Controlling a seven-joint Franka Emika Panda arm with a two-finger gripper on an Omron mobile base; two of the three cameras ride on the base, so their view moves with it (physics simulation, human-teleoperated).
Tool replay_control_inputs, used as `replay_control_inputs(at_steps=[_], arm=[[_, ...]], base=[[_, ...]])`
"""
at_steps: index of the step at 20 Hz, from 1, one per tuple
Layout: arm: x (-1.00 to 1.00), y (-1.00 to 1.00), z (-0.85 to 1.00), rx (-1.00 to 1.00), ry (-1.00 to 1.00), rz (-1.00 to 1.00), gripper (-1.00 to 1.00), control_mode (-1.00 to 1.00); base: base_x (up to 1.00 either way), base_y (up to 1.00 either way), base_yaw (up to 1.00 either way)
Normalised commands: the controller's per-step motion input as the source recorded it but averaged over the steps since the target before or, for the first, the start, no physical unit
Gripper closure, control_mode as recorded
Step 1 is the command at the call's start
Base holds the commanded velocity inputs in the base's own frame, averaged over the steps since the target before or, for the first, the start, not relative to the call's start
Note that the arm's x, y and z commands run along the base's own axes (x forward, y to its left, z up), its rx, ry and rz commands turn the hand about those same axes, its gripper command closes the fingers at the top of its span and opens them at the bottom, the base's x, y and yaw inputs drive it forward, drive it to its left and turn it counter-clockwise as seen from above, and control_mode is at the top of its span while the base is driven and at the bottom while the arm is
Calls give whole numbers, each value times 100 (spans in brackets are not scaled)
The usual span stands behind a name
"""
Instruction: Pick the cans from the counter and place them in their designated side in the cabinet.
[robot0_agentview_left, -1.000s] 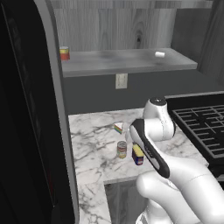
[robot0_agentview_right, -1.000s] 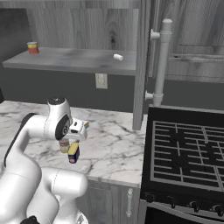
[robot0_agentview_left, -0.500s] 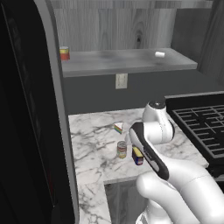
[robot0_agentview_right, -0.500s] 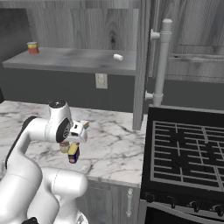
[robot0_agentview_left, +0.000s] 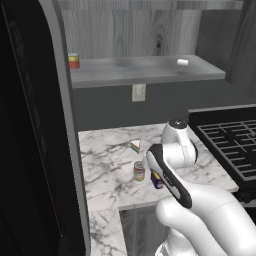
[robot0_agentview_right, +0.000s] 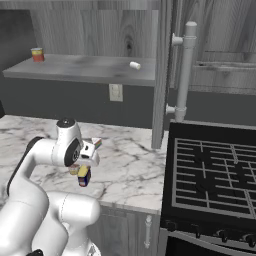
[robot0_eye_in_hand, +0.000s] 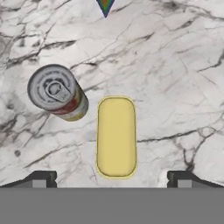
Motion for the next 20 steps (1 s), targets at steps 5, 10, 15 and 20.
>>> replay_control_inputs(at_steps=[5, 10, 15, 20], arm=[[0, 1, -16, 0, 0, 0, -100, -100], [0, 0, -14, 0, 0, 0, -100, -100], [0, 0, -11, 0, 0, 0, -100, -100], [0, 0, -8, 0, 0, 0, -100, -100]], base=[[0, 0, 0], [0, 0, 0], [0, 0, 0], [0, 0, 0]])
